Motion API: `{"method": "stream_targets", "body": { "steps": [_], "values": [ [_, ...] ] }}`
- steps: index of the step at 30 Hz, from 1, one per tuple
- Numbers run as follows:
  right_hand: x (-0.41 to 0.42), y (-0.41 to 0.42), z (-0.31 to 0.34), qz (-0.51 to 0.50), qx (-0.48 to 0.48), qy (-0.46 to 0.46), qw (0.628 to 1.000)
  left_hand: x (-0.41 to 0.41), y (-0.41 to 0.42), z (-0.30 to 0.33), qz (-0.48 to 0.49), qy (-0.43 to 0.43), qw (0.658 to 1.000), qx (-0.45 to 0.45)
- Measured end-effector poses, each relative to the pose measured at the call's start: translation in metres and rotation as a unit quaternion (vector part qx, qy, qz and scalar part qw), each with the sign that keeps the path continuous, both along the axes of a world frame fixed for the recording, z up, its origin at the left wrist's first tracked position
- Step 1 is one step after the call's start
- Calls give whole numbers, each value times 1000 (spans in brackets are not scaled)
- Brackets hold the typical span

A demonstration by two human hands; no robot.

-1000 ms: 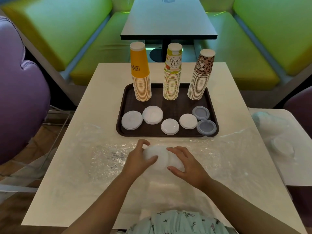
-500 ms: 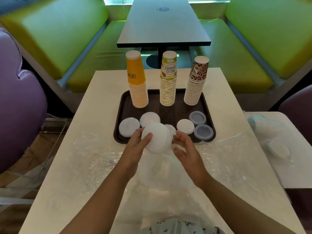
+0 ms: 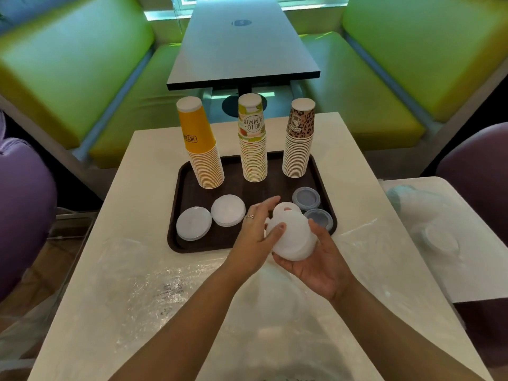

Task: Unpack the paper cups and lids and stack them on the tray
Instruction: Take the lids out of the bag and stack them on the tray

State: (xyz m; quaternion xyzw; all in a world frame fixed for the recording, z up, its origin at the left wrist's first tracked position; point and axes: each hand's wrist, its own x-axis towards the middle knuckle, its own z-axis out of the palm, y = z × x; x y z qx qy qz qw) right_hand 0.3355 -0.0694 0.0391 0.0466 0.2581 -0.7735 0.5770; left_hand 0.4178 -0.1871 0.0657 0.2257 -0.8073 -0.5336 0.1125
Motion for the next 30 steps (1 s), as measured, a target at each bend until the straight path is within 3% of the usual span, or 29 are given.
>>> {"method": "stream_targets", "body": {
  "steps": [6, 18, 25, 30],
  "values": [
    [-20, 8, -1, 8, 46, 44, 998, -16, 0, 10, -167, -36, 978, -116],
    [-45, 13, -10, 0, 42, 13, 999, -49, -12, 0, -153, -39, 986, -45],
    [-55, 6, -12, -11, 36, 4, 999, -61, -12, -2, -155, -38, 982, -103],
    [-62, 3, -17, -17, 44, -2, 999, -71, -18, -11, -148, -35, 986, -63]
  ]
}}
